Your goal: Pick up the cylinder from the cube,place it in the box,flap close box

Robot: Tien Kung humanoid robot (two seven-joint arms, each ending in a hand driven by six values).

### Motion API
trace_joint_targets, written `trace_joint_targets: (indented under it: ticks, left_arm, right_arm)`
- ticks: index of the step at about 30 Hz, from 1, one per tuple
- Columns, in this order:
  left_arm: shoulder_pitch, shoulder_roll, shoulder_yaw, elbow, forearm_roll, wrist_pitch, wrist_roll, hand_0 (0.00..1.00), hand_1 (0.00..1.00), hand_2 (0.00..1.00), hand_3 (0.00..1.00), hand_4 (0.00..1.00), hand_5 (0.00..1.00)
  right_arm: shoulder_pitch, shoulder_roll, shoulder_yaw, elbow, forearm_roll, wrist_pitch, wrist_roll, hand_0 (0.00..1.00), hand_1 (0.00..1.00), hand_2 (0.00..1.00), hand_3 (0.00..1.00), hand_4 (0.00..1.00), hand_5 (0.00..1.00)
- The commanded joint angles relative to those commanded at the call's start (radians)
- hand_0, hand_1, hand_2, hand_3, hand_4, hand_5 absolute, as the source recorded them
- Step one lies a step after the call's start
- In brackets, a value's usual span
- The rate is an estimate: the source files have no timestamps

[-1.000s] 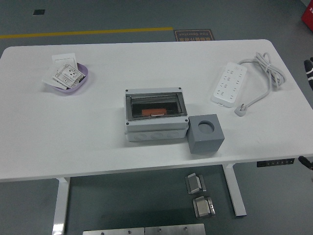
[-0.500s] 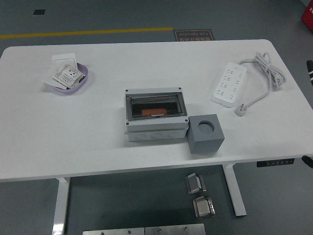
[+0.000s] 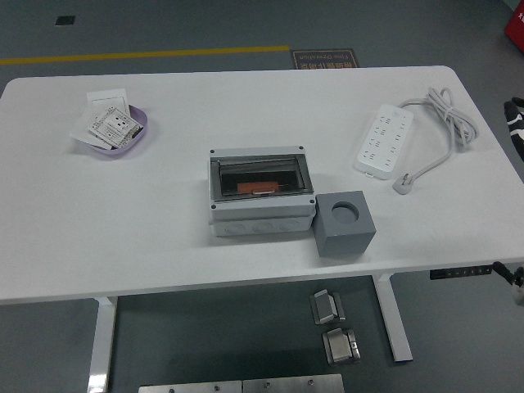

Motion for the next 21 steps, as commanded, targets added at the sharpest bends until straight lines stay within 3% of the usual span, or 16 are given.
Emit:
trace_joint_targets:
  ticks: [3, 4, 9, 10, 21]
  left_arm:
    - [0.001, 0.001, 0.001, 0.000, -0.001, 0.000, 0.000, 0.658, 0.680, 0.613, 0.684, 0.698, 0.324]
    - [0.001, 0.001, 0.001, 0.000, -0.002, 0.000, -0.001, 0.658, 0.680, 0.613, 0.684, 0.698, 0.326]
    - [0.002, 0.001, 0.002, 0.000, -0.004, 0.000, -0.001, 0.658, 0.680, 0.613, 0.684, 0.698, 0.326]
    - [0.002, 0.001, 0.002, 0.000, -0.005, 0.000, -0.002, 0.657, 0.680, 0.612, 0.684, 0.698, 0.325]
    - [0.002, -0.001, 0.001, 0.000, -0.006, 0.001, -0.001, 0.656, 0.679, 0.612, 0.683, 0.698, 0.324]
  right_arm:
    - [0.002, 0.000, -0.011, 0.000, -0.004, 0.000, -0.003, 0.702, 0.616, 0.674, 0.724, 0.901, 0.458]
    - [0.002, 0.000, -0.014, 0.000, -0.006, 0.000, -0.004, 0.701, 0.644, 0.741, 0.737, 0.902, 0.457]
    - [0.004, 0.002, -0.028, -0.001, -0.022, 0.000, -0.013, 0.701, 0.644, 0.741, 0.737, 0.902, 0.457]
    - [0.004, 0.002, -0.030, -0.002, -0.024, 0.000, -0.014, 0.709, 0.696, 0.804, 0.754, 0.904, 0.456]
    - [0.011, 0.003, -0.051, -0.009, -0.007, 0.008, -0.005, 0.717, 0.703, 0.807, 0.757, 0.904, 0.458]
